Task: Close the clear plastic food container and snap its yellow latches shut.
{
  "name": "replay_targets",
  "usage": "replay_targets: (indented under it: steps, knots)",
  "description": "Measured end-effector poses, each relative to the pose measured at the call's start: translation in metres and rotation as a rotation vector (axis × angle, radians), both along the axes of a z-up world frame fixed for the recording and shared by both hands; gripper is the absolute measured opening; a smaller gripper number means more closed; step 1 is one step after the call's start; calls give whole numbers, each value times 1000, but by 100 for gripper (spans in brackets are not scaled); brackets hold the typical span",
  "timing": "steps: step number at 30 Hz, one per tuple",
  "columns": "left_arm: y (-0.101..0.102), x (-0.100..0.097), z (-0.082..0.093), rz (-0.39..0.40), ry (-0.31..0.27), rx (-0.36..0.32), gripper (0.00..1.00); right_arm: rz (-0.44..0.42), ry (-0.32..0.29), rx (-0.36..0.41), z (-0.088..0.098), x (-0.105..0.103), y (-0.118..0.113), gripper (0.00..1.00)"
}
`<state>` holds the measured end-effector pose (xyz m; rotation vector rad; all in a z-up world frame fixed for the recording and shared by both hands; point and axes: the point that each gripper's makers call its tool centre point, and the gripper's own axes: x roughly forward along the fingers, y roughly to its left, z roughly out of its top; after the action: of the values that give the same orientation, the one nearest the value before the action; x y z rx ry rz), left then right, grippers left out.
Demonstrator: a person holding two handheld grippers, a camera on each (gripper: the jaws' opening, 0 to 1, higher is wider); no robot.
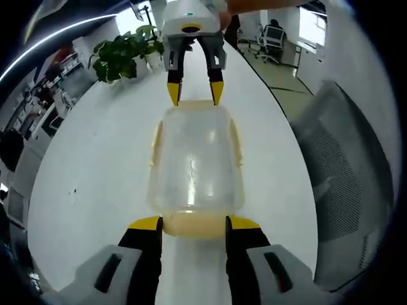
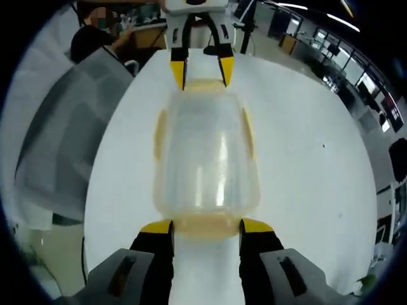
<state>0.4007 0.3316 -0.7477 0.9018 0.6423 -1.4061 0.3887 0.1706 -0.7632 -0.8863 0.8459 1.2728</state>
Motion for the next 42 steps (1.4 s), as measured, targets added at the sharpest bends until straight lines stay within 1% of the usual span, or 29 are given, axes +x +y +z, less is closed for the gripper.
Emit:
replay_targets:
  steps: [9,12,23,28,34,42]
  knots:
    - [-13,1,-1,-11,5,-3,38,-11,12,-6,-3,-1,-12,38]
    - [-17,1,-2,-20,6,4,38,-15,21,-8,-6,-1,-16,38]
    - [-23,6,-8,-23,20,13,38,-31,50,-3,-13,2,-23,39]
    - [-23,7,-14,-22,30,23,38,-33,65,-2,-17,1,-22,39]
    - [-22,9,-17,-25,30,25,37,-37,75,2,-21,3,-23,39]
    - [-21,9,-18,-29,39,23,37,-37,86,12,-22,4,-23,39]
